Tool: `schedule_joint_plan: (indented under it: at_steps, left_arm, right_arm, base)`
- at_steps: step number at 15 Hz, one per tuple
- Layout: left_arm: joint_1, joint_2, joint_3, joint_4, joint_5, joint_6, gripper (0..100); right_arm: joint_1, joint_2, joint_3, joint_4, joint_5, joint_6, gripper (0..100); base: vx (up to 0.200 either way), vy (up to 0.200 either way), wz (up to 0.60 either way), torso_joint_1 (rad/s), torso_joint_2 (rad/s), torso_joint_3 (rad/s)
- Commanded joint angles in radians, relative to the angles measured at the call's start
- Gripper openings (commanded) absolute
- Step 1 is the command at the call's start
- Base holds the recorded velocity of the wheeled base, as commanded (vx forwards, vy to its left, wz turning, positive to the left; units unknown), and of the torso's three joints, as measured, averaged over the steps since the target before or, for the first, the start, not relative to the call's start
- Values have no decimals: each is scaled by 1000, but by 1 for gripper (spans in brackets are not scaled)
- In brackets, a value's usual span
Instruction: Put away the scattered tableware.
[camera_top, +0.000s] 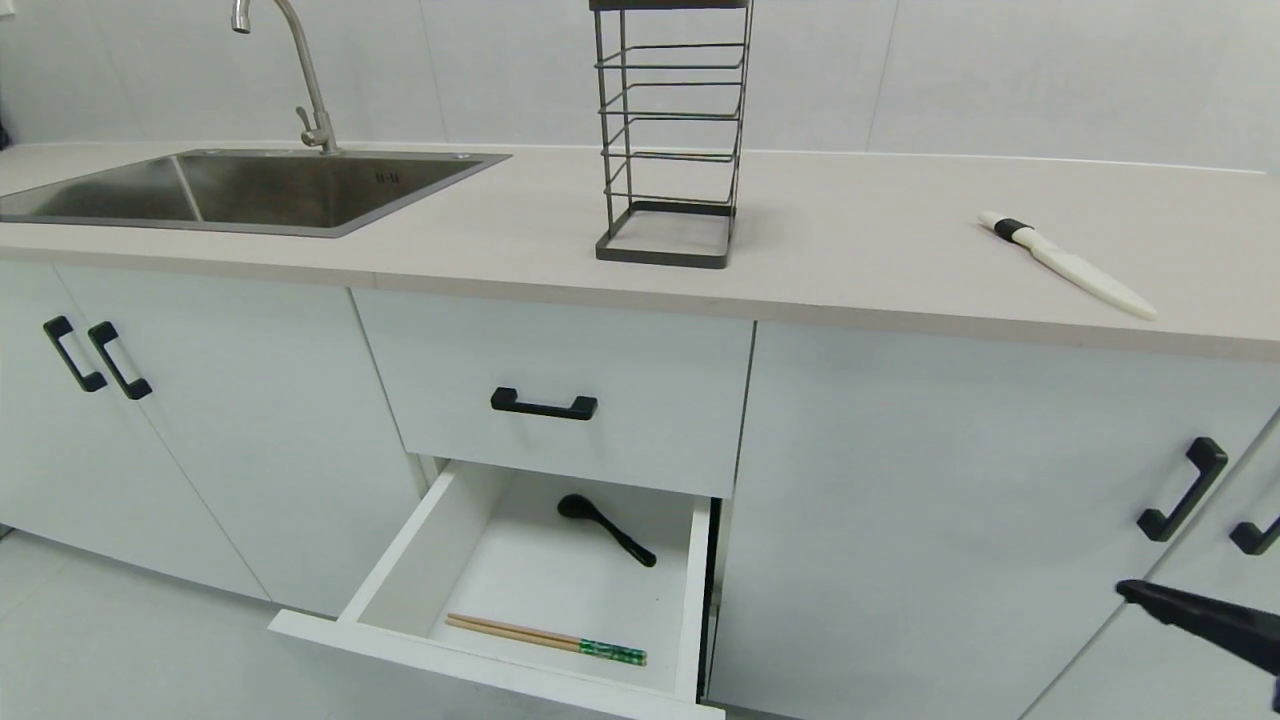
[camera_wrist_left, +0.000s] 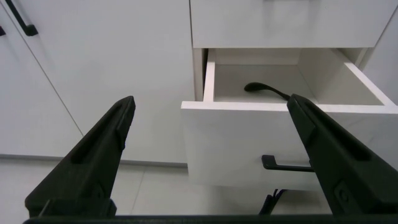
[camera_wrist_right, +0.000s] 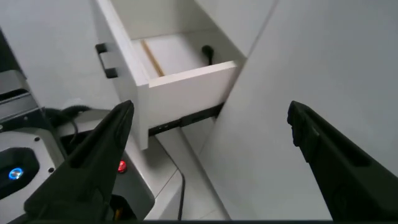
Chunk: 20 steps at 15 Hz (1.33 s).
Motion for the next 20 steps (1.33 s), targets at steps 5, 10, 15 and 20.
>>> schedule_joint_plan:
  at_steps: [5,10,15,20]
  left_arm:
    - [0,1,0,0,0,0,100]
    - [0,1,0,0,0,0,100]
    - [0,1,0,0,2,-2,100]
    - [2,1,-15,-57,23,-15,100]
  right_arm:
    - [-430,-384,-11,44,1,189,100]
    - [-567,-656,-5,258,68,163,100]
    - [-557,-801,16,560,91,145,100]
    - [-559,-801,16,623,-168,175,100]
  base:
    - [0,0,0,0,0,0]
    - [0,0,0,0,0,0]
    - [0,0,0,0,0,0]
    - [0,0,0,0,0,0]
